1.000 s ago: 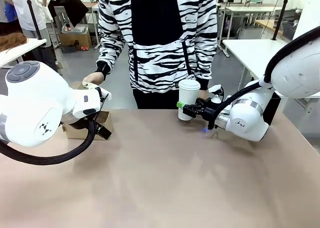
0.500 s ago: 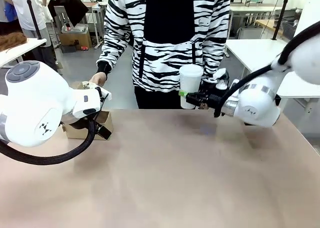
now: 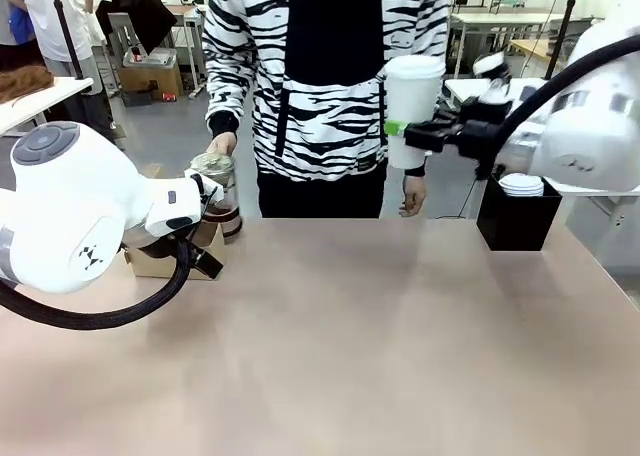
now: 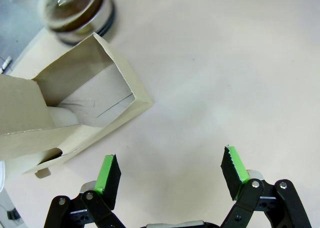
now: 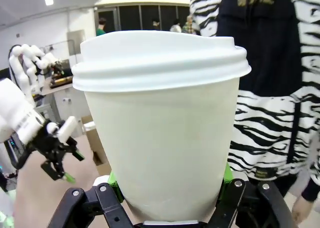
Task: Pour a drink into a cup and package it in a carrier.
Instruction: When a person places the Paper Cup Lid on the 600 ml Paper Cup , lift the 600 ml Paper Cup.
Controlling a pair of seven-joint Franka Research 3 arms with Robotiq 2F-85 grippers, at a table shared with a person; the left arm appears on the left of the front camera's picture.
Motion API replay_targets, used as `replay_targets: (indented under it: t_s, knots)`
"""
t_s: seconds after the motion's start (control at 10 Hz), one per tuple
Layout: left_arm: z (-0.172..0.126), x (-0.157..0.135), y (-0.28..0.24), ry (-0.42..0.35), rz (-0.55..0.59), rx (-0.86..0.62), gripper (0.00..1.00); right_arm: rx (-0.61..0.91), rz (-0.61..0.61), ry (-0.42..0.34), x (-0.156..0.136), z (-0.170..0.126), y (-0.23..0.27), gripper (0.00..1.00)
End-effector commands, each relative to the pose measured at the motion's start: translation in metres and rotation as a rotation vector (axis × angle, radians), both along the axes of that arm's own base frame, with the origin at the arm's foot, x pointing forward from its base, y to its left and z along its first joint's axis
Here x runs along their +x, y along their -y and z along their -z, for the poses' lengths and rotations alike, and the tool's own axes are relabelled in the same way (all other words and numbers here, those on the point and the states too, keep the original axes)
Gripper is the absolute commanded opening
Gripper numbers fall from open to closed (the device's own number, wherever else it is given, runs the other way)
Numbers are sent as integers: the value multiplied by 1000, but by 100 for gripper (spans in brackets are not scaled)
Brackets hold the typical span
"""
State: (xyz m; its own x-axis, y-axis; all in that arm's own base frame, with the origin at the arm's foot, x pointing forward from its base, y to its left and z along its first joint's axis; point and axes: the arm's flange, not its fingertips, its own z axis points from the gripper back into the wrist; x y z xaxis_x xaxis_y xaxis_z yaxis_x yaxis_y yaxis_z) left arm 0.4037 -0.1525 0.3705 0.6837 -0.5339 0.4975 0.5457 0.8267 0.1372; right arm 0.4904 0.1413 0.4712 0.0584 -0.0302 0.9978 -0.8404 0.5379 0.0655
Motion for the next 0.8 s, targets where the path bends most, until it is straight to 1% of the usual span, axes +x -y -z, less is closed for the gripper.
replay_targets:
  t_s: [0.0, 0.1, 0.2, 0.3, 0.5, 0.6, 0.7]
  knots:
    - [0, 0, -1, -1, 0, -2, 100, -3, 1, -39, -38, -34, 12, 80]
    - [0, 0, -1, -1, 0, -2, 100, 1, 19, -30, -46, -44, 16, 80]
    - [0, 0, -1, -1, 0, -2, 100, 8, 17, -37, -50, -49, 19, 80]
    - [0, 0, -1, -1, 0, -2, 100, 21, 10, -43, -53, -51, 22, 80]
    - [0, 0, -1, -1, 0, -2, 100, 46, -4, -39, -49, -47, 23, 80]
    - [0, 0, -1, -1, 0, -2, 100, 18, 25, -12, -54, -51, 21, 80]
    - [0, 0, -1, -1, 0, -2, 100, 18, 25, -12, -54, -51, 21, 80]
